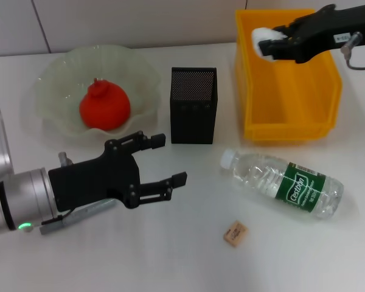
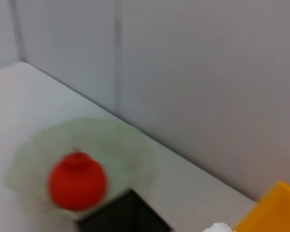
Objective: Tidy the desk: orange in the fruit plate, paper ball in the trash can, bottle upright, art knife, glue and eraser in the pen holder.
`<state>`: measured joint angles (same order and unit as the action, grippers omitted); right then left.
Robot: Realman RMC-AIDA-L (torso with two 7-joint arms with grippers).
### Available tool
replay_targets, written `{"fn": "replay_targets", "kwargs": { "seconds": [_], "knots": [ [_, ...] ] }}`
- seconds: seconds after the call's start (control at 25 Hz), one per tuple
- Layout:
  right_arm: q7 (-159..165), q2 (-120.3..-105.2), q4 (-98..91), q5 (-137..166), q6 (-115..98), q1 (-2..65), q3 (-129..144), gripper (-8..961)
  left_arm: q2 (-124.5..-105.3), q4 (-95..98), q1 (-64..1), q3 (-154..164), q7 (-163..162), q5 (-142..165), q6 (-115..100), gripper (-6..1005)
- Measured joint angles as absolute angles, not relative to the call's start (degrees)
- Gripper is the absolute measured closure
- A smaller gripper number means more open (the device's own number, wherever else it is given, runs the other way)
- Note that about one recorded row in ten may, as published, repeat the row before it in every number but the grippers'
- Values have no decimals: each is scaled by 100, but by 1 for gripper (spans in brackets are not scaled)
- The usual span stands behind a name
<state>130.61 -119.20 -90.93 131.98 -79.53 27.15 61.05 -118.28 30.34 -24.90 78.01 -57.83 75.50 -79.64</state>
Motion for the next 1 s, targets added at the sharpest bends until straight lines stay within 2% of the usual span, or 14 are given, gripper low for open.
{"fn": "replay_targets", "kwargs": {
  "seconds": [0.28,0.52,1.0],
  "knots": [
    [12982,-11897,-8534,13776,-7134,2761,6039,571,-11830,3003,-2418,7813,-5809,7568,-8028,166],
    [12956,-11895,-7722,14048,-6691,3059,6102,552,-11824,2982,-2398,7808,-5813,7568,-8031,166],
    [13487,-11914,-7391,14634,-6798,3380,6088,513,-11812,2980,-2335,7764,-5800,7644,-8034,166]
  ]
}}
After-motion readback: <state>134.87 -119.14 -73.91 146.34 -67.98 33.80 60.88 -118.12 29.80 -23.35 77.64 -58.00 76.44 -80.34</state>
